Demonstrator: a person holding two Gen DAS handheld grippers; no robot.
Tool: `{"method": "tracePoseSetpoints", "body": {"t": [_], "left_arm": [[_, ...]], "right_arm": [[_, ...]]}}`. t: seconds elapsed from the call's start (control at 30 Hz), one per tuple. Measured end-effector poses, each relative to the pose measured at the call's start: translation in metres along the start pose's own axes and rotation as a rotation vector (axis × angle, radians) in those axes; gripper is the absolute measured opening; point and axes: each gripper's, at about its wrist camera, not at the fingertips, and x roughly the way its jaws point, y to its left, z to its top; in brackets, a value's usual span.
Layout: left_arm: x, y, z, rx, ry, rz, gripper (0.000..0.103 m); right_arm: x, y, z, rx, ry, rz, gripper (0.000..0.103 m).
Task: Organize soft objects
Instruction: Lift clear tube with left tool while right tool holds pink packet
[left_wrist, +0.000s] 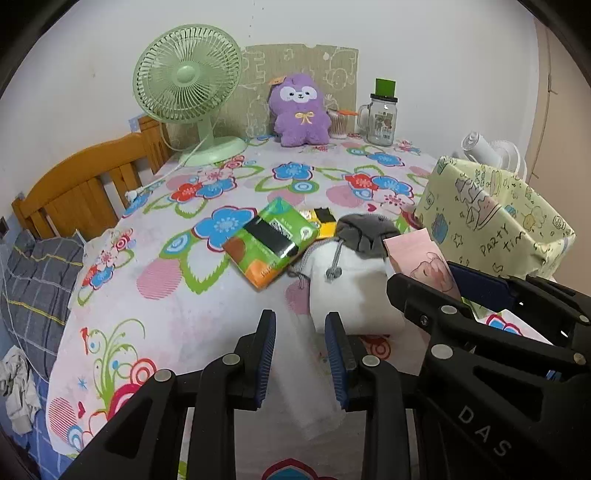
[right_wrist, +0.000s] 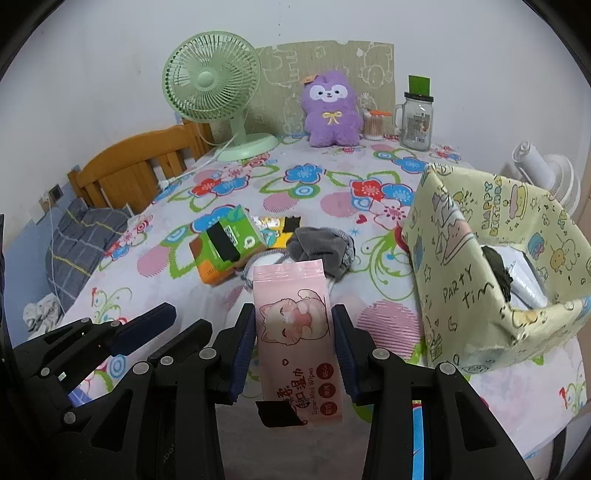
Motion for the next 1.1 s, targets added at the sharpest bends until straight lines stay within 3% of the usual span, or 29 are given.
{"method": "tracePoseSetpoints", "body": {"t": [0.17, 0.33, 0.53, 0.7, 0.8, 1.1], "left_arm": [[-0.003, -0.001, 0.006, 0.003, -0.009, -0.005, 0.022], [0.003, -0.002, 0.002, -0.006, 0.023, -0.021, 0.024], [0.017, 0.001, -0.006, -0.027, 0.066, -0.019, 0.045], [0.021, 0.006, -0.011, -0.033, 0.078, 0.013, 0.070], [0.026, 0.010, -0.014, -0.040, 0.095, 0.022, 0.075], [0.039, 0.017, -0.025, -0.070, 0.160, -0.012, 0.075]], "right_arm": [[-0.005, 0.001, 0.006, -0.001, -0.013, -0.002, 0.045], [-0.004, 0.000, 0.008, -0.002, -0.007, -0.006, 0.045], [0.008, 0.000, 0.000, -0.005, 0.029, -0.001, 0.045], [0.016, 0.000, -0.004, -0.002, 0.043, 0.001, 0.045], [0.021, 0.001, -0.006, 0.001, 0.053, 0.003, 0.045], [0.033, 0.006, -0.013, -0.007, 0.078, -0.003, 0.045]]}}
